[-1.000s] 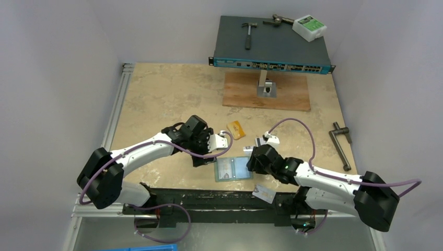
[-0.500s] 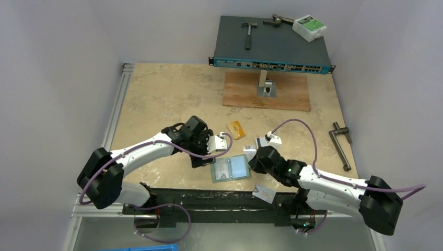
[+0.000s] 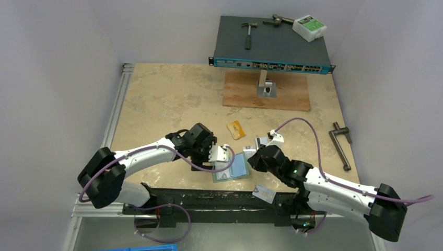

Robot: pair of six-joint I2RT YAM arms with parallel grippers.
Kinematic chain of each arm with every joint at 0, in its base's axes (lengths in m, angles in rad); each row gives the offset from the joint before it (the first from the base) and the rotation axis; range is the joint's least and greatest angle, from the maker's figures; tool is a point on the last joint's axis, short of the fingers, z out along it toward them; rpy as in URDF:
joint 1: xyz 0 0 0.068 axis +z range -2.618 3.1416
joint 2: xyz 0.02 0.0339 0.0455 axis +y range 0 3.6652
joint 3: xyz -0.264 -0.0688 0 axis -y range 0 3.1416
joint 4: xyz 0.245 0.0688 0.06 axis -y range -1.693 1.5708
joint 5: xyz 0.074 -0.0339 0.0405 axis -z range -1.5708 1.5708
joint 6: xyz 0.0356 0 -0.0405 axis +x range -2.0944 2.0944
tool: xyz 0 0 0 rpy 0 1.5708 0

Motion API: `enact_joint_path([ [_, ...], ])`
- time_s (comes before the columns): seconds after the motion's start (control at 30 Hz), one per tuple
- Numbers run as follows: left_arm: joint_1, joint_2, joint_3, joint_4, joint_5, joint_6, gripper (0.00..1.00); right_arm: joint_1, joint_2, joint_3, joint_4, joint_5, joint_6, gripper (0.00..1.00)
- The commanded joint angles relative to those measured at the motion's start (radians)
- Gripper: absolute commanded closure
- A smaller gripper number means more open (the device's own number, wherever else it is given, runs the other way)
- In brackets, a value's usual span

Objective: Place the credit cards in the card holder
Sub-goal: Close the card holder at the center of the board.

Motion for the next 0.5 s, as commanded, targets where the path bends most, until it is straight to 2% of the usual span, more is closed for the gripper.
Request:
enact_joint_path([
  [0.0, -0.053, -0.039, -0.087, 0.123, -0.05, 0.127, 0.16, 0.006, -0.005, 0.051, 0.048, -0.028, -0.019, 1.0],
  [0.3, -0.106, -0.089, -0.284, 0.403, -0.066, 0.336, 0.19, 0.007, 0.037, 0.036, -0.018, -0.005, 0.029, 1.0],
  [0.47, -0.152, -0.064, -0.299, 0.458, -0.076, 0.368, 0.22, 0.006, 0.071, 0.032, -0.011, -0.016, 0.034, 1.0],
])
